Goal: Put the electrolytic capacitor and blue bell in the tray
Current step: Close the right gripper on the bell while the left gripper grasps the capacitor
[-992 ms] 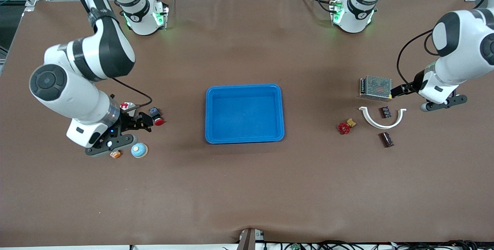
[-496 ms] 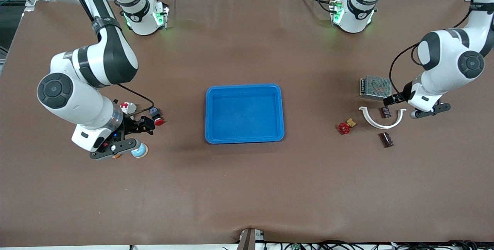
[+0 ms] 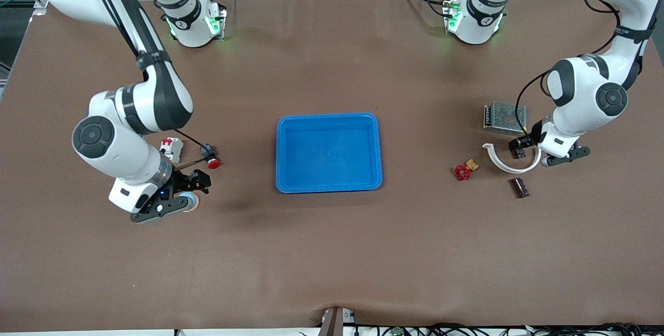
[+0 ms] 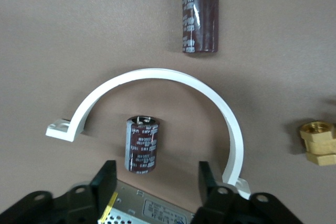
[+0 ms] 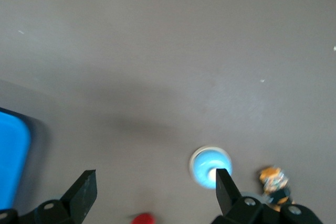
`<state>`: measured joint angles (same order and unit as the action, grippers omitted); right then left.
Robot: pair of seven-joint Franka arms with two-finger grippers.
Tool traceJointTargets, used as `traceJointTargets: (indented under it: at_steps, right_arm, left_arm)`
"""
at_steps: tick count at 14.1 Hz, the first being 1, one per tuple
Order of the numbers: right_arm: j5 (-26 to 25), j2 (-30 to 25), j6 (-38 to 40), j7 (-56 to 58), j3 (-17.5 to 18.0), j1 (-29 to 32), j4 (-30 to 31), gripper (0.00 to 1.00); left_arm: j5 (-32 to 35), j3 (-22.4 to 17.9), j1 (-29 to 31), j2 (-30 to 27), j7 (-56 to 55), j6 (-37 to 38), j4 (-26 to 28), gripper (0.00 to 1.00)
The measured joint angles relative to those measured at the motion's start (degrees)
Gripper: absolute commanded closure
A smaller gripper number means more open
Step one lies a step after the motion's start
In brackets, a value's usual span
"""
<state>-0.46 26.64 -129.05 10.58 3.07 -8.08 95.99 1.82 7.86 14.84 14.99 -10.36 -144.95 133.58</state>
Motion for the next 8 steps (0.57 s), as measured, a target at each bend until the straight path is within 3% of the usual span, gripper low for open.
traceJointTargets:
  at_steps: [4,8]
  right_arm:
    - [0.0,2.8,-3.5,15.6,-0.1,5.2,2.0,0.0]
    - [0.0,5.1,-4.6,21.8,-0.1,6.1,2.2,0.0]
  left_arm:
    - [4.3,-0.1,0.6,2.0,-0.2,-1.8,-0.1,0.4]
    - [7.7,-0.1,3.9,3.0,-0.1,-3.3,-0.2,0.4]
